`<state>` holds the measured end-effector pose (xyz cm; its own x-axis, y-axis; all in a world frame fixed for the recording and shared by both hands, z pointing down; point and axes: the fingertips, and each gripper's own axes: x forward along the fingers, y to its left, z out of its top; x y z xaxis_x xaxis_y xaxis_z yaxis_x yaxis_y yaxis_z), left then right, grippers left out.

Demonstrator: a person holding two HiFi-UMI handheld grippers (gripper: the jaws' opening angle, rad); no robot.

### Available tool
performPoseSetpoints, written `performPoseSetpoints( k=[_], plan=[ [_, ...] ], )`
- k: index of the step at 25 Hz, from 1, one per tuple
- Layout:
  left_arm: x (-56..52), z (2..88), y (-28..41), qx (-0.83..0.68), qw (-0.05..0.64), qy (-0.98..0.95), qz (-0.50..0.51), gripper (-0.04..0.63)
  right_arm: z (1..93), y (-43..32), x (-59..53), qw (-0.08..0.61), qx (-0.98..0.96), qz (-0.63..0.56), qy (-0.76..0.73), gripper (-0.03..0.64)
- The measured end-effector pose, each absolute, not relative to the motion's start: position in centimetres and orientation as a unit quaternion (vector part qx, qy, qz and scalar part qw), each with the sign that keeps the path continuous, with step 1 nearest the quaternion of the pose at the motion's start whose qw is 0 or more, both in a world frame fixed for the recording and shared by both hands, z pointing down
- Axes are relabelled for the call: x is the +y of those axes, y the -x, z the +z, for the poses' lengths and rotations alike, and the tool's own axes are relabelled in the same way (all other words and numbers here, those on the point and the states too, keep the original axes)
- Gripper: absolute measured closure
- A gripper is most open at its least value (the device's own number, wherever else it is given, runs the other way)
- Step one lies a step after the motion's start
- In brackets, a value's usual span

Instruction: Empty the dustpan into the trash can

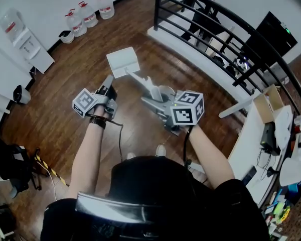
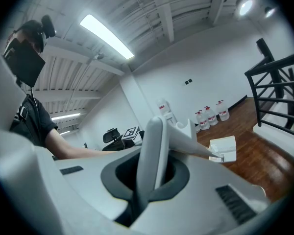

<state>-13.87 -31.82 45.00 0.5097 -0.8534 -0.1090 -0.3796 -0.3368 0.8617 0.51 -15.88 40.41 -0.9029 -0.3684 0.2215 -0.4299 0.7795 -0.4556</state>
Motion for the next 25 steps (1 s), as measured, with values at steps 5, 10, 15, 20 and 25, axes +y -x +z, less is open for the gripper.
performPoseSetpoints(
  k=[5, 10, 15, 20, 25],
  plan=[
    [-30.1, 43.1, 14.8, -0.431, 0.328, -0.802, -0.253, 0.592, 43.0, 1.5, -15.5, 0.071, -0.935, 0.276, -0.209, 0.614],
    [-29.4, 42.2, 14.7, -0.455, 0.276, -0.818, -0.219, 0.592, 46.2, 2.3, -15.6, 0.072, -0.923, 0.312, -0.212, 0.614],
    [-29.1, 41.5, 14.0, -0.47, 0.227, -0.836, -0.17, 0.592, 49.8, 3.0, -15.9, 0.07, -0.907, 0.354, -0.218, 0.614],
    [-29.7, 40.1, 14.3, -0.492, 0.183, -0.839, -0.147, 0.592, 53.1, 3.9, -16.3, 0.077, -0.894, 0.387, -0.214, 0.614],
    [-29.3, 37.7, 12.8, -0.487, 0.122, -0.858, -0.11, 0.592, 55.7, 4.6, -17.0, 0.075, -0.882, 0.416, -0.208, 0.614]
  ],
)
